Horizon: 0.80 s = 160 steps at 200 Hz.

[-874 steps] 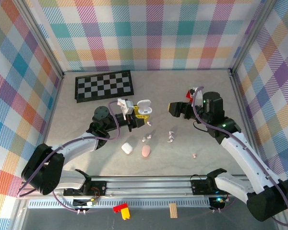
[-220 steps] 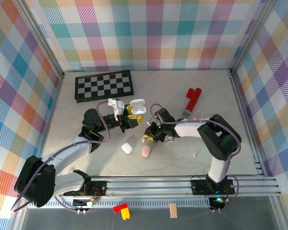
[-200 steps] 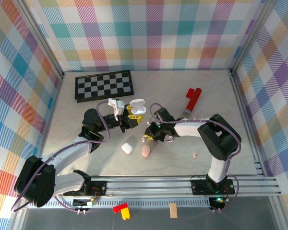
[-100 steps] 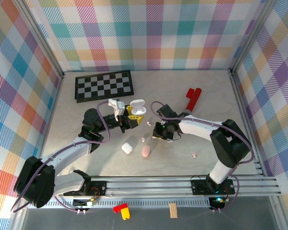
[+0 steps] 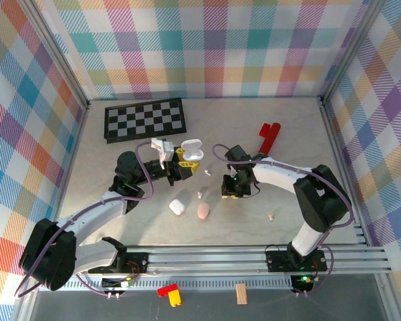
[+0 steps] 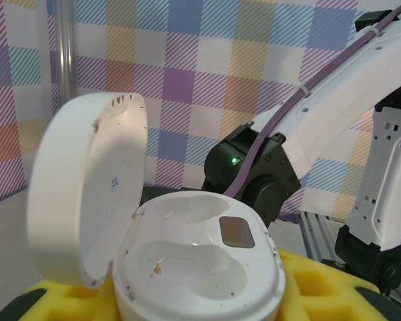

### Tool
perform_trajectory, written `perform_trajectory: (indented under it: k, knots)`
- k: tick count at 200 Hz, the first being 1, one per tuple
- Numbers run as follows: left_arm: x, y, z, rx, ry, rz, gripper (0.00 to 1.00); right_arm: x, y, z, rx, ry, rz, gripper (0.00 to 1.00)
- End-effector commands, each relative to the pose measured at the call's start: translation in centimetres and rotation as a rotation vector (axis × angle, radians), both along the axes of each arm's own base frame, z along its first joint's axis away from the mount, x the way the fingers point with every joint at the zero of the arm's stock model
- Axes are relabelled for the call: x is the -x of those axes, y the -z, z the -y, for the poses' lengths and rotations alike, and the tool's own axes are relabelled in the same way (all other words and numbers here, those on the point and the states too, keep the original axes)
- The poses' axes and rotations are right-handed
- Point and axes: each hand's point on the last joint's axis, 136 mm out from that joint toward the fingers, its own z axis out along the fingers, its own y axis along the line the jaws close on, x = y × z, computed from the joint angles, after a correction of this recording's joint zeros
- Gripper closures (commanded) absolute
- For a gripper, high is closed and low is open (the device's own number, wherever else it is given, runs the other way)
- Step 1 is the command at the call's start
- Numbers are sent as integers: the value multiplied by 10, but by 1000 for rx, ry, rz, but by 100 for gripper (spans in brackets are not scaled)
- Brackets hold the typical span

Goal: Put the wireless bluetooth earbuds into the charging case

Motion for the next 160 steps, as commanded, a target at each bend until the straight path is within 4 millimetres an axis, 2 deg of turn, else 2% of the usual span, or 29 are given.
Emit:
perform_trajectory:
  k: [1,28,76,160]
  knots:
    - [5,-7,-4,4,1,50,66,4,7,-4,-19,-44,-33,79]
    - [4,-6,-4,0,2,47,66,1,2,-11,-59,-50,-16,73]
    - [5,-5,-4,-1,2,46,66,4,-7,-12,-122,-34,32,66]
    - [3,-6,-2,7,15,38,66,5,4,-11,-156,23,38,61]
